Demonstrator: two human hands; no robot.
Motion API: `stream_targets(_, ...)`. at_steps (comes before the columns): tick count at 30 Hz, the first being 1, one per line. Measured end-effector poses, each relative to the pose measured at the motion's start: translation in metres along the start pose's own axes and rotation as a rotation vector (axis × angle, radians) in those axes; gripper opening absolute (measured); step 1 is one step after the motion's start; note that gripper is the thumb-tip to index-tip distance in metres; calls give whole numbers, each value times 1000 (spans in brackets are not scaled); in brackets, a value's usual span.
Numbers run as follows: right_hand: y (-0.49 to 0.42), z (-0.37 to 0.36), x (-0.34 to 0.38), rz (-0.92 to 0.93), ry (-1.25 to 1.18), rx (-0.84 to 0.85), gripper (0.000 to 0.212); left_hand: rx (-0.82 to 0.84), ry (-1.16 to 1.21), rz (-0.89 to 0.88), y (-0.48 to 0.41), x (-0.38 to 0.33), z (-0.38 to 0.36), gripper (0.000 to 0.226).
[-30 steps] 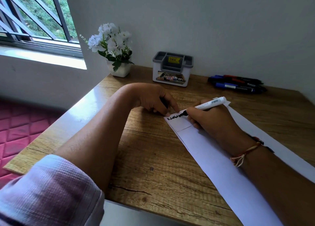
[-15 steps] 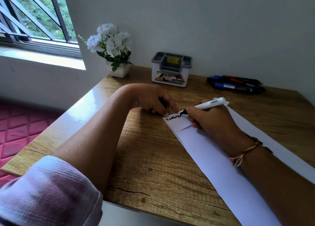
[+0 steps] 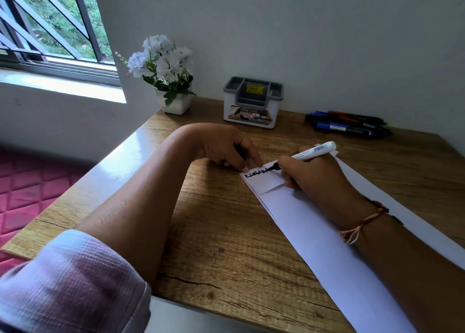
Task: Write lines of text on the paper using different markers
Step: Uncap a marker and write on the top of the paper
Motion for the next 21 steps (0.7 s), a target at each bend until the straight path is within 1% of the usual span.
stream_targets(6,-2,3,-3,-14,3,-19,25,0,3,-6,-1,0,-1,35)
stream_targets(9,-4,1,-2,-6,5,2,20,-8,-9,-3,-1,0,0,34)
stream_targets(13,-6,0,-5,-28,-7,14,21,4,-19,0,0,-2,0,33)
stream_targets(15,-6,-2,-3,-5,13,24,19,3,-21,5,1,-2,0,32)
stream_targets(17,-7,-1,-3,8,48,5,18,2,-29,3,1,-3,0,32)
stream_targets(19,-8,5,-5,-3,62,-38,23,-2,-24,2,1,-4,0,33)
stream_targets(21,-9,7,-7,-24,49,-46,26,-7,-1,7,2,-4,0,33)
Point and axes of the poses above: each hand's wrist, its own y-axis away from the middle knuckle, its own z-axis out of the back of the hand, x = y × z, the point moved 9 cm from there along -y, towards the middle knuckle, and after that the axes turned 13 degrees about -y, right-handed, at the moved point
